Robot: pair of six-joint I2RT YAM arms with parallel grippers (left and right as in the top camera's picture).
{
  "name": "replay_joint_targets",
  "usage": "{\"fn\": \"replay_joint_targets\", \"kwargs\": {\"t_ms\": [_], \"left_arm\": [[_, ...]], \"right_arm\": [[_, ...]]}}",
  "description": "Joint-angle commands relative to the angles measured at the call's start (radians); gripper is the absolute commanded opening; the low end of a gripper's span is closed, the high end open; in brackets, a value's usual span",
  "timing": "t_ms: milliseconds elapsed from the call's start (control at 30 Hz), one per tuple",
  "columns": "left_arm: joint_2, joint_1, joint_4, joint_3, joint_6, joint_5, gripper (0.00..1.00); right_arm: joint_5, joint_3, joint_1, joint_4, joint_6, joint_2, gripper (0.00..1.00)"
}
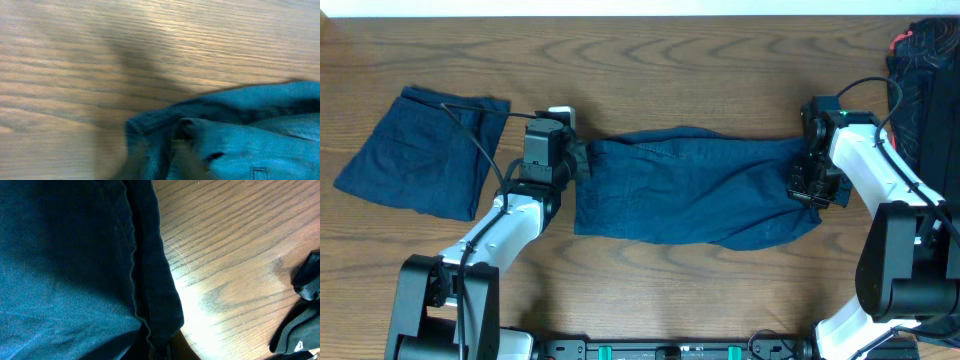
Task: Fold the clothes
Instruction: 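Hold the jeans ends with both grippers, smoothing the left end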
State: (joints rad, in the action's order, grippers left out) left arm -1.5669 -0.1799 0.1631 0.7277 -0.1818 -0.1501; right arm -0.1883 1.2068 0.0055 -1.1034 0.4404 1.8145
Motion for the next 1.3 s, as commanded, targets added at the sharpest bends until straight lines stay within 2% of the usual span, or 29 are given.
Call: {"fn": "replay_joint_targets", "kwargs": {"t_ms": [0,133,333,533,667,700,733,767,867,1167,1267], "left_arm": [[0.012,0.000,-0.001,0.003,0.002,-0.116,0.74],[0.011,0.000,0.003,0.003,0.002,-0.173,0.88],[-0.021,0.000,0.057,0.003,0.002,-0.176,0.86],[-0.085,0.000,0.087,0.003,0.002,-0.217,0.62],[-0.109,0.000,0.090,0.003,0.001,-0.232,0.61],[-0.111,0.000,0.089,0.003,0.002,-0.232,0.55],[-0.112,0.000,0.089,0.003,0.002,-0.232,0.45],[-0.110,0.000,0.090,0.003,0.002,-0.232,0.27],[-0.090,0.003,0.097,0.003,0.005,-0.232,0.06],[-0.032,0.048,0.068,0.003,0.002,-0.230,0.06],[-0.032,0.053,-0.008,0.003,0.001,-0.150,0.06]], "right_arm": [[-0.021,0.000,-0.005,0.004,0.015,-0.010,0.03],[-0.021,0.000,-0.005,0.004,0.015,-0.010,0.03],[-0.010,0.000,-0.005,0.003,0.015,-0.010,0.03],[-0.003,0.000,-0.005,0.004,0.015,-0.010,0.03],[-0.003,0.000,-0.005,0.005,0.016,-0.010,0.03],[-0.003,0.000,-0.005,0.006,0.016,-0.010,0.03],[-0.003,0.000,-0.005,0.008,0.016,-0.010,0.03],[-0.003,0.000,-0.005,0.010,0.015,-0.010,0.03],[-0.003,0.000,-0.005,0.012,0.016,-0.010,0.03],[-0.003,0.000,-0.005,0.011,0.016,-0.010,0.03],[-0.003,0.000,-0.005,0.011,0.016,-0.010,0.03]]}}
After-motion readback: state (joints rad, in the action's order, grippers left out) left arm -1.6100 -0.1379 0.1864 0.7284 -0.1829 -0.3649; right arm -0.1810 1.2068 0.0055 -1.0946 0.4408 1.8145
